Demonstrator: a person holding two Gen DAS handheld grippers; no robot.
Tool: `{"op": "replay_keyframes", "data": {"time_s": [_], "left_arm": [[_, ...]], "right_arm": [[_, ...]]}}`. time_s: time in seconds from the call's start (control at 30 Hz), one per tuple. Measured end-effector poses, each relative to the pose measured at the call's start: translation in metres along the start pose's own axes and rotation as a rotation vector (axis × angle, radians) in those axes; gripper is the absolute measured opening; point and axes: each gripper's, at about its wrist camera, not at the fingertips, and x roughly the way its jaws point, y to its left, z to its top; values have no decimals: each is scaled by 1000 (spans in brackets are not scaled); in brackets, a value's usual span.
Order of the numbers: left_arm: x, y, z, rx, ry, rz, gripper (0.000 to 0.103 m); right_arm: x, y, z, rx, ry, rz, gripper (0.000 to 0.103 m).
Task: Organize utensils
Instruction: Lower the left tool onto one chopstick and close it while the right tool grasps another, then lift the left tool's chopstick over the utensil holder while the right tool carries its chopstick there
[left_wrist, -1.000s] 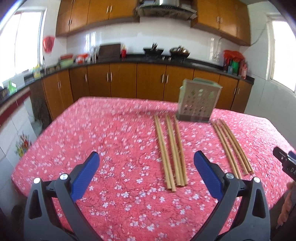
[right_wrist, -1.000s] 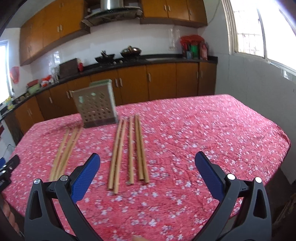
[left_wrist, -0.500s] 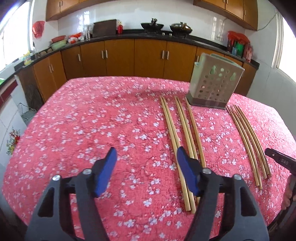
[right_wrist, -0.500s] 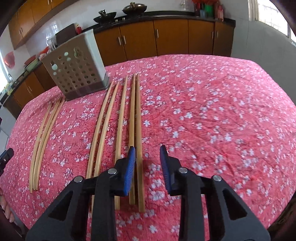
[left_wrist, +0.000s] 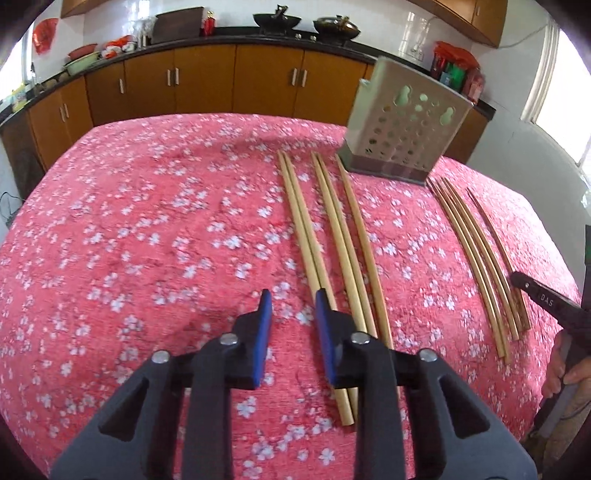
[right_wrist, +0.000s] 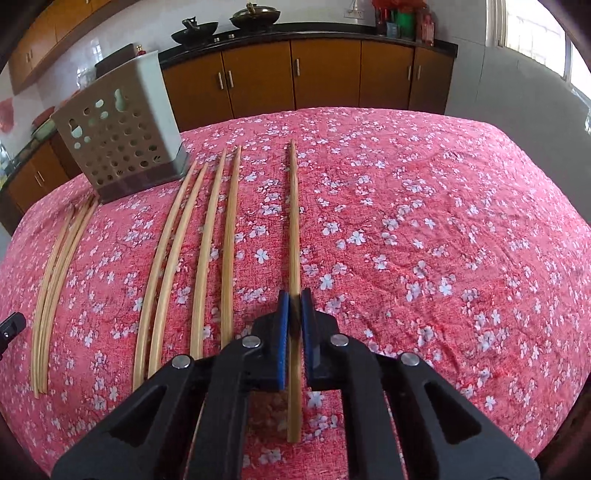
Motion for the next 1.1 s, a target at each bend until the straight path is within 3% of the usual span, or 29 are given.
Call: {"op": "replay_keyframes", "data": {"time_s": [0.17,0.43,0.63,0.83,1.1], "left_arm": [[5,-8,-3,30,22,-10,20],[5,-18,-5,76,35,36,20],[10,-20,-9,89,52,61,14],[22,-2,8,71,54,104,8],[43,33,38,53,30,173,9]], "right_arm": [[0,0,1,0,-1,3,8],[-5,6,-3,-33,-9,-5,8],[-9,7,-5,-40,-9,10,8],[-7,7,-2,-63,-9,9,8],[20,-5,33,-40,-15,-33,8]]}}
